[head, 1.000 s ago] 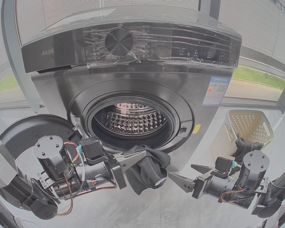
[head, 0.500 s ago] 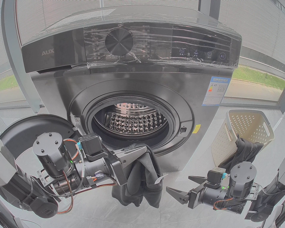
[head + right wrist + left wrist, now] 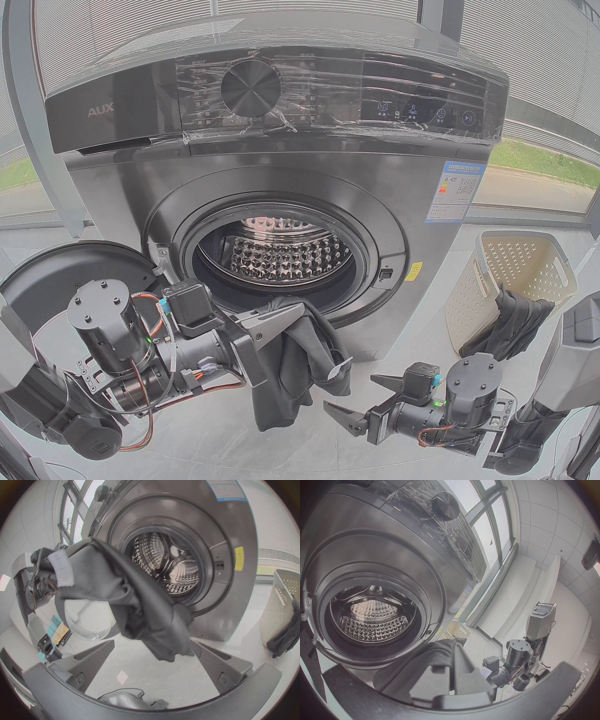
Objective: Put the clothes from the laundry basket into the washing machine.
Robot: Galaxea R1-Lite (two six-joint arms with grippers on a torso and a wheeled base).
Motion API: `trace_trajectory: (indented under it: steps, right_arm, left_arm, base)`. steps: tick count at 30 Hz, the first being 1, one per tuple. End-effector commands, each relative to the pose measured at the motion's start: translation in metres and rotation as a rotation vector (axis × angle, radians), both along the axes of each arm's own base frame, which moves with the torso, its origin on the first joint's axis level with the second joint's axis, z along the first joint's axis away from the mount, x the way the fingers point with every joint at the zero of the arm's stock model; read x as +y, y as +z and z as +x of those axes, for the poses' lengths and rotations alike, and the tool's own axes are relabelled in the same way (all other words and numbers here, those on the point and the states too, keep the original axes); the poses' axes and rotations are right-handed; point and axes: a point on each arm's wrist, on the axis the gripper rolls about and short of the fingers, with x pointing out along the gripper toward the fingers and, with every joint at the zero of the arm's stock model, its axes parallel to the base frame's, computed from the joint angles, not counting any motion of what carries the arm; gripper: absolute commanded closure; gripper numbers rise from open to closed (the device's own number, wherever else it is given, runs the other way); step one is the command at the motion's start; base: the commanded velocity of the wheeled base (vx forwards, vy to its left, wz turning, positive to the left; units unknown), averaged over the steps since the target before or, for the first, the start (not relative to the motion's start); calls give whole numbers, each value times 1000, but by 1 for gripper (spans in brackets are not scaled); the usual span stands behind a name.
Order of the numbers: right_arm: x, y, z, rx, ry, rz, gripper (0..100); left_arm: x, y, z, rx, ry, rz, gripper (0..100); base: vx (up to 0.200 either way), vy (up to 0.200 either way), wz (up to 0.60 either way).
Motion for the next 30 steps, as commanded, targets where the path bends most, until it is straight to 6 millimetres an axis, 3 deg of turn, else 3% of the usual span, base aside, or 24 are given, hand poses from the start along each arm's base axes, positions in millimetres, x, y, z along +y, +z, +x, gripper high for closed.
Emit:
trace_trajectory:
  steps: [1,12,24,30]
  right_arm:
    - [6,-7,-4,19,46,-10,0]
    - [22,-9,-8,7,127,41,0]
    - [51,-25,12,-17,130,88,0]
    - [65,-23,20,-34,124,137,0]
  left_arm:
    - [-2,-1,2,1,5,1,100]
    - [-9,-2,12,1,28,-1,100]
    - [-10,-3,14,-1,35,-3,100]
    - [-9,-3,13,1,35,-1,100]
  base:
    - [0,0,0]
    - [0,0,0]
    - [0,0,0]
    - [0,0,0]
